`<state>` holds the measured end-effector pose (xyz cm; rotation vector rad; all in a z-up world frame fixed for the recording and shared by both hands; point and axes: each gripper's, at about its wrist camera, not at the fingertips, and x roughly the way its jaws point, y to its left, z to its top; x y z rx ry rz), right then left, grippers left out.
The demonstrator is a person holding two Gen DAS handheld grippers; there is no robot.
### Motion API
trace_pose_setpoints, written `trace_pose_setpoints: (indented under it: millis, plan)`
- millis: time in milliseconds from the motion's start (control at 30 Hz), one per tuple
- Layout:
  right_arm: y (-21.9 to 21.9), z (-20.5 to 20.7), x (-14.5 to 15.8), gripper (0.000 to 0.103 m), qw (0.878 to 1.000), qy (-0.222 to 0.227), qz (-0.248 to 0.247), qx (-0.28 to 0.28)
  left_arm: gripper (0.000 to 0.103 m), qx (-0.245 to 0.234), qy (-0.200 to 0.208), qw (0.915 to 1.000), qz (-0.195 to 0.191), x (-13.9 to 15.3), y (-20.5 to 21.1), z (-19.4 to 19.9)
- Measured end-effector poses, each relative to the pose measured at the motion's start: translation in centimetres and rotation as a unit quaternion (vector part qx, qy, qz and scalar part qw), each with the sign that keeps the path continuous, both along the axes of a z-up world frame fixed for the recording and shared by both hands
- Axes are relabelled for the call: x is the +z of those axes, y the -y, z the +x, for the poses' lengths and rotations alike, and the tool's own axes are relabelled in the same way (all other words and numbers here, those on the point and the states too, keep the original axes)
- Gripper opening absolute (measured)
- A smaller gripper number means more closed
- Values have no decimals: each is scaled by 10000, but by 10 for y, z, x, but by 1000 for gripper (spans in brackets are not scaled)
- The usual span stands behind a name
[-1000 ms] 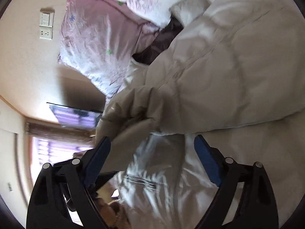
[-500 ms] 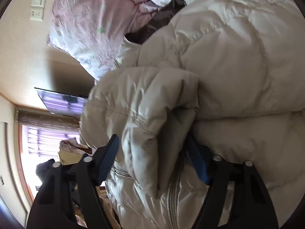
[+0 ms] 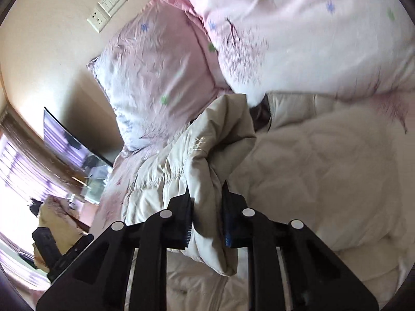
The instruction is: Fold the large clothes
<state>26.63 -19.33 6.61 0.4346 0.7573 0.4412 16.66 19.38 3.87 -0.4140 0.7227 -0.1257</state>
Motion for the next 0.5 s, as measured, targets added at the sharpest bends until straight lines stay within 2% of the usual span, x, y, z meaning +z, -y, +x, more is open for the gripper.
trace_pose_setpoints:
  millis: [200, 333, 400, 433, 500]
  plan:
    - [1, 7, -8, 19, 9996, -44, -239, -116, 101, 48, 84, 9995, 314, -2, 2, -1]
    - [4, 23, -34, 20, 9968, -554, -414, -411, 101, 9, 246, 9976, 643, -1, 4, -5]
    - [9, 33, -57, 28, 9915, -1009, -586, -580, 101, -30, 181, 9971, 734, -3, 4, -5]
    - [11, 37, -65, 40, 9889, -1175, -641, -650, 101, -58, 92, 9972, 745, -5, 4, -4]
    - [17, 37, -70, 50, 9876, -1247, -628, -712, 101, -70, -100, 9976, 685, -10, 0, -2]
